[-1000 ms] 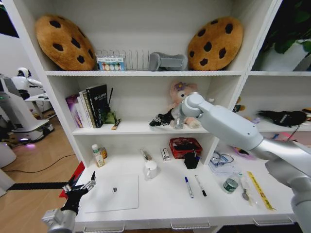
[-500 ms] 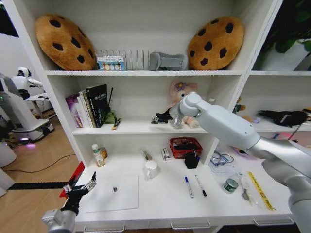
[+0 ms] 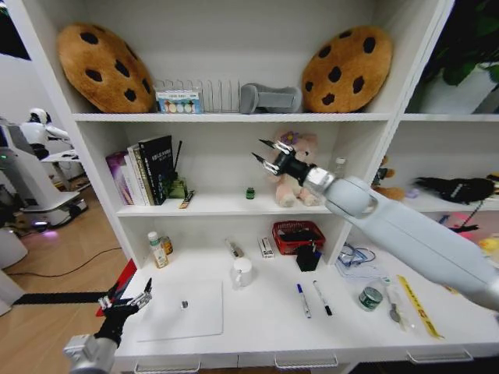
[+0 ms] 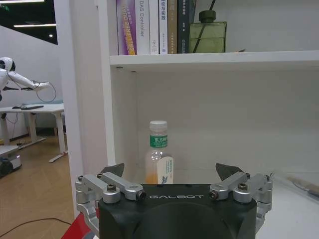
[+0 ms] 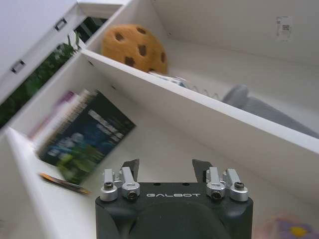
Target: Organize the objects on the table.
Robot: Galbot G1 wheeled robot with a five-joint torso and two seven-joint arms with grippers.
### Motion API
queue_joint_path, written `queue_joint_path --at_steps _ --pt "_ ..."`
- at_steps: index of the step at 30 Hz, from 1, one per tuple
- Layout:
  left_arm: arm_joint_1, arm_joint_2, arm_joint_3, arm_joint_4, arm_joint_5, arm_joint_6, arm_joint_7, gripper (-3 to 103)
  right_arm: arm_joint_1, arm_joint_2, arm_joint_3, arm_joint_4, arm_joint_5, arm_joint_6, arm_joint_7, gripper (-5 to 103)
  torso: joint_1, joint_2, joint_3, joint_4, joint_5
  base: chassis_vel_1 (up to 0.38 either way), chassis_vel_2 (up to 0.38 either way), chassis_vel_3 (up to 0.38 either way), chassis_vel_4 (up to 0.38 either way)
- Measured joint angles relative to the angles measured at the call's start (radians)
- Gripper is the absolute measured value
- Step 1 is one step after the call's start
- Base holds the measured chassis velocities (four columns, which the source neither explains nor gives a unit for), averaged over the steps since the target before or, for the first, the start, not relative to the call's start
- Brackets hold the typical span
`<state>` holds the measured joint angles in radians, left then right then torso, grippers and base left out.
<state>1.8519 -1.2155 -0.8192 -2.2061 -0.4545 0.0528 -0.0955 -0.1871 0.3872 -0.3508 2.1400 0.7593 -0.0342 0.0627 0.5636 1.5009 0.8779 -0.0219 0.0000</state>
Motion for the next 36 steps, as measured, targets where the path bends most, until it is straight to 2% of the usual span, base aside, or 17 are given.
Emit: queue_joint_path --at_steps 4,5,7,8,9,11,12,13,14,15,17,19,20,23,28,33,36 --pt "0.016 -0.012 -0.008 0.0 0.009 -0.008 0.002 100 -0.107 -0.049 0.025 0.108 0.051 -0.01 0.042 73 0.0 0.0 0.0 -0.0007 -0.0005 0.0 0.0 0.0 0.0" --pt "0.041 -0.053 -0.029 -0.013 0.022 -0.023 0.009 100 -0.211 -0.049 0.035 0.167 0.08 -0.02 0.086 78 0.0 0.0 0.0 0.0004 -0.0003 0.0 0.0 0.0 0.0" --pt "0.049 -0.071 -0.037 -0.023 0.025 -0.027 0.008 100 -0.26 -0.035 0.04 0.183 0.091 -0.028 0.108 84 0.0 0.0 0.0 0.0016 0.0004 0.0 0.0 0.0 0.0" --pt "0.049 -0.075 -0.039 -0.027 0.025 -0.028 0.007 101 -0.291 -0.026 0.049 0.188 0.097 -0.034 0.123 94 0.0 0.0 0.0 0.0018 0.0003 0.0 0.0 0.0 0.0" --pt "0.049 -0.075 -0.039 -0.027 0.025 -0.028 0.007 101 -0.291 -0.026 0.049 0.188 0.097 -0.034 0.123 94 0.0 0.0 0.0 0.0018 0.0003 0.0 0.0 0.0 0.0" --pt "0.038 -0.06 -0.041 -0.033 0.025 -0.026 -0.004 97 -0.42 0.013 0.11 0.188 0.158 -0.097 0.25 102 0.0 0.0 0.0 0.0005 0.0 0.0 0.0 0.0 0.0" --pt "0.038 -0.055 -0.046 -0.032 0.023 -0.026 -0.004 99 -0.472 0.027 0.14 0.188 0.2 -0.138 0.323 100 0.0 0.0 0.0 -0.0001 -0.0001 0.0 0.0 0.0 0.0" --pt "0.038 -0.055 -0.046 -0.032 0.023 -0.026 -0.004 99 -0.472 0.027 0.14 0.188 0.2 -0.138 0.323 100 0.0 0.0 0.0 -0.0001 -0.0001 0.0 0.0 0.0 0.0" --pt "0.04 -0.054 -0.055 -0.027 0.018 -0.027 -0.004 100 -0.547 0.054 0.179 0.181 0.247 -0.181 0.42 100 0.0 0.0 0.0 0.0007 -0.0002 0.0 0.0 0.0 0.0" --pt "0.04 -0.054 -0.055 -0.027 0.018 -0.027 -0.004 100 -0.547 0.054 0.179 0.181 0.247 -0.181 0.42 100 0.0 0.0 0.0 0.0007 -0.0002 0.0 0.0 0.0 0.0" --pt "0.042 -0.059 -0.064 -0.022 0.012 -0.03 -0.004 100 -0.714 0.096 0.264 0.17 0.292 -0.222 0.536 99 0.0 0.0 0.0 0.0011 0.0002 0.0 0.0 0.0 0.0" --pt "0.043 -0.059 -0.065 -0.019 0.011 -0.031 -0.004 99 -0.798 0.114 0.312 0.164 0.294 -0.229 0.559 98 0.0 0.0 0.0 0.0007 0.0001 0.0 0.0 0.0 0.0" --pt "0.043 -0.059 -0.065 -0.019 0.011 -0.031 -0.004 99 -0.798 0.114 0.312 0.164 0.294 -0.229 0.559 98 0.0 0.0 0.0 0.0007 0.0001 0.0 0.0 0.0 0.0" --pt "0.042 -0.058 -0.06 -0.013 0.012 -0.031 -0.005 99 -1.11 0.179 0.507 0.114 0.213 -0.224 0.521 98 0.0 0.0 0.0 0.0002 0.0003 0.0 0.0 0.0 0.0" --pt "0.05 -0.059 -0.058 -0.012 0.017 -0.031 -0.006 99 -1.28 0.225 0.626 0.044 0.182 -0.209 0.454 94 0.0 0.0 0.0 0.0003 -0.0003 0.0 0.0 0.0 0.0" --pt "0.053 -0.053 -0.059 -0.01 0.02 -0.033 -0.006 99 -1.297 0.246 0.629 -0.02 0.174 -0.191 0.417 92 0.0 0.0 0.0 0.0007 0.0001 0.0 0.0 0.0 0.0" --pt "0.056 -0.049 -0.06 -0.011 0.02 -0.033 -0.009 99 -1.29 0.26 0.608 -0.083 0.155 -0.182 0.376 79 0.0 0.0 0.0 0.0007 0.0001 0.0 0.0 0.0 0.0"
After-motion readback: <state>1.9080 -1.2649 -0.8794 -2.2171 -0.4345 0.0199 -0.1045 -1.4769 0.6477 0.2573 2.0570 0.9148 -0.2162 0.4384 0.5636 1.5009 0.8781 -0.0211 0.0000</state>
